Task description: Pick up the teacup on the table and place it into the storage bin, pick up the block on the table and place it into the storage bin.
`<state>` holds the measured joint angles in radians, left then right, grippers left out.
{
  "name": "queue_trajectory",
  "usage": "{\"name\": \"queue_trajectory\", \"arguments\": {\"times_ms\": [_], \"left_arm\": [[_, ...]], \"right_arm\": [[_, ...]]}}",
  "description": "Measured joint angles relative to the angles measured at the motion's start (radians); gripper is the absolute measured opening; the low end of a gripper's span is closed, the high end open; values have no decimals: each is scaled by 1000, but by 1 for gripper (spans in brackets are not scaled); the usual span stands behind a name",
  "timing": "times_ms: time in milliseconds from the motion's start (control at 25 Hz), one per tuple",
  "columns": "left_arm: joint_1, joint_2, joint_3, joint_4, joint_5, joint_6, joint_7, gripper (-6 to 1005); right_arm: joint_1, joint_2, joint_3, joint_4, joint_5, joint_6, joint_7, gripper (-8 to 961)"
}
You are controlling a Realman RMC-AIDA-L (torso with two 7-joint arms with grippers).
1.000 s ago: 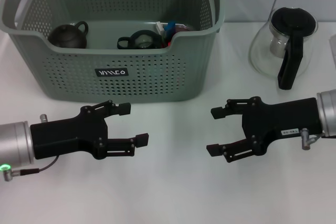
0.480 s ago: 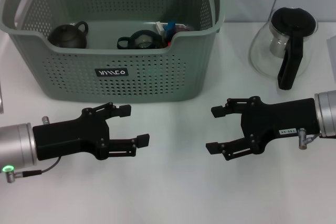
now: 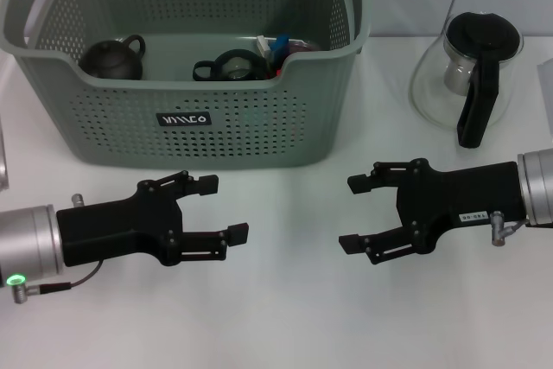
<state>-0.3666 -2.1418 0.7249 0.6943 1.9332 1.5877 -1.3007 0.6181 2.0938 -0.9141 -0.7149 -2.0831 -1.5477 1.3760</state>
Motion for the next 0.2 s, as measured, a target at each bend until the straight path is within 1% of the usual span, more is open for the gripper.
{"name": "queue_trajectory", "arguments": {"times_ms": [200], "left_arm": [[0, -1, 2, -1, 1, 0, -1, 950]], "right_arm": [[0, 0, 2, -2, 0, -2, 0, 941]]}}
